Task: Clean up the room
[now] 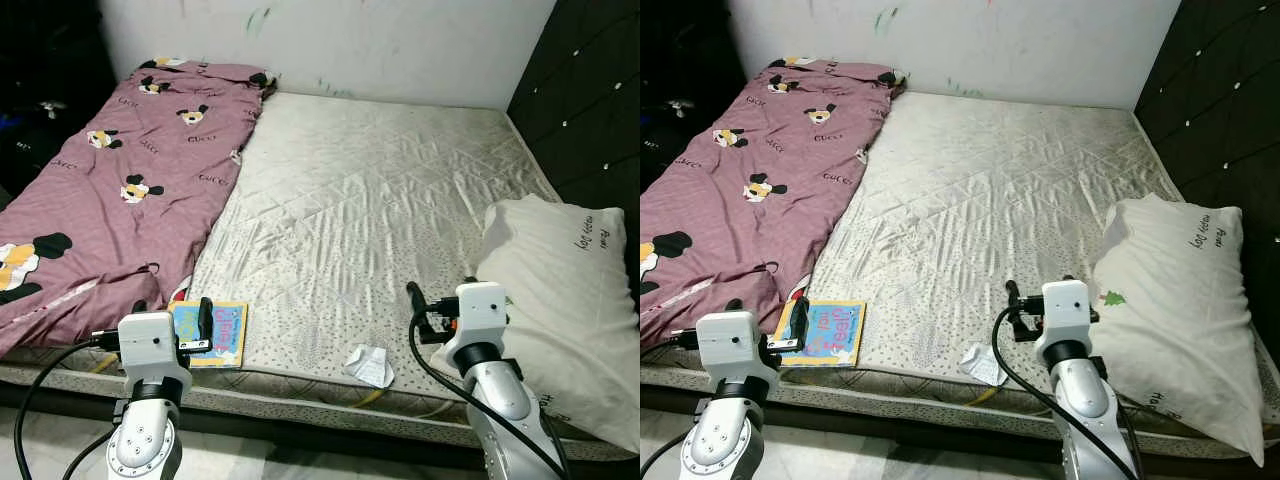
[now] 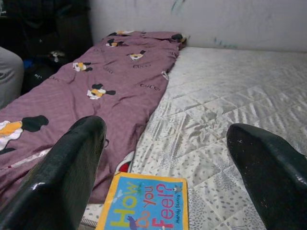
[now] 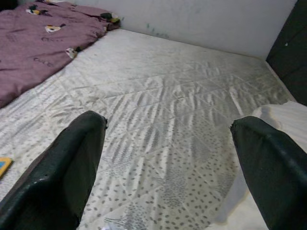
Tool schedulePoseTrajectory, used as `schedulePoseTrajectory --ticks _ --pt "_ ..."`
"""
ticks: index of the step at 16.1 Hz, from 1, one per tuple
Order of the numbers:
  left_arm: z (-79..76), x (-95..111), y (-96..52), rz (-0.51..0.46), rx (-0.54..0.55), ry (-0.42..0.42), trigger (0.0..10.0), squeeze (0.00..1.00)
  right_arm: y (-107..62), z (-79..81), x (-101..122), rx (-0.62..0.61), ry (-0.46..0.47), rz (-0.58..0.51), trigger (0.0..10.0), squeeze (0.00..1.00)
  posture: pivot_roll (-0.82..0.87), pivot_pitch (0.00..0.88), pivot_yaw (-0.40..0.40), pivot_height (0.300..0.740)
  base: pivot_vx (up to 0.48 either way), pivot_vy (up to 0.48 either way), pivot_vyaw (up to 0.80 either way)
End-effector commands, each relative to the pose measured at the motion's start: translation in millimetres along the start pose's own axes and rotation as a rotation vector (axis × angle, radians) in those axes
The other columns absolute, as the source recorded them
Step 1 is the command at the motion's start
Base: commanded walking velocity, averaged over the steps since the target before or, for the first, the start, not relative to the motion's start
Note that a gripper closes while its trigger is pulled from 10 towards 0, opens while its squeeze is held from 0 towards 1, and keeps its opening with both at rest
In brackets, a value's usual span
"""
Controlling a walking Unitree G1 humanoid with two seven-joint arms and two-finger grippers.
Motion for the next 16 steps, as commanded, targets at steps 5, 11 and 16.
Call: schedulePoseTrajectory --ticks 5,11,16 --pt "2.6 -2.2 1.9 0.015 0.009 -0.011 10.0 0.00 -3.7 6.5 -5.1 0.053 -0.007 0.028 10.0 0.00 0.00 0.077 -0.051 0.740 0.000 0.000 0.00" --pt "3.5 -3.4 2.2 0.025 0.016 -0.023 10.0 0.00 -9.4 13.0 -11.5 0.096 0.006 0.054 10.0 0.00 -0.01 0.090 -0.050 0.740 0.000 0.000 0.00" --pt "3.5 -3.9 2.5 0.031 0.015 -0.026 10.0 0.00 -9.5 14.2 -12.5 0.107 0.002 0.059 10.0 0.00 -0.01 0.098 -0.053 0.740 0.000 0.000 0.00"
Point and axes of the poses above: a point about 5 cm out from each wrist's last joint towards the gripper, its own y axis pointing out of the wrist towards the gripper, its own x axis along the axis of the wrist's last joint, z = x × y, the point moved 6 cm from there along y, pointing out of the wrist towards the gripper, and after that the axes turned 14 degrees about y, right-handed, at the moved point
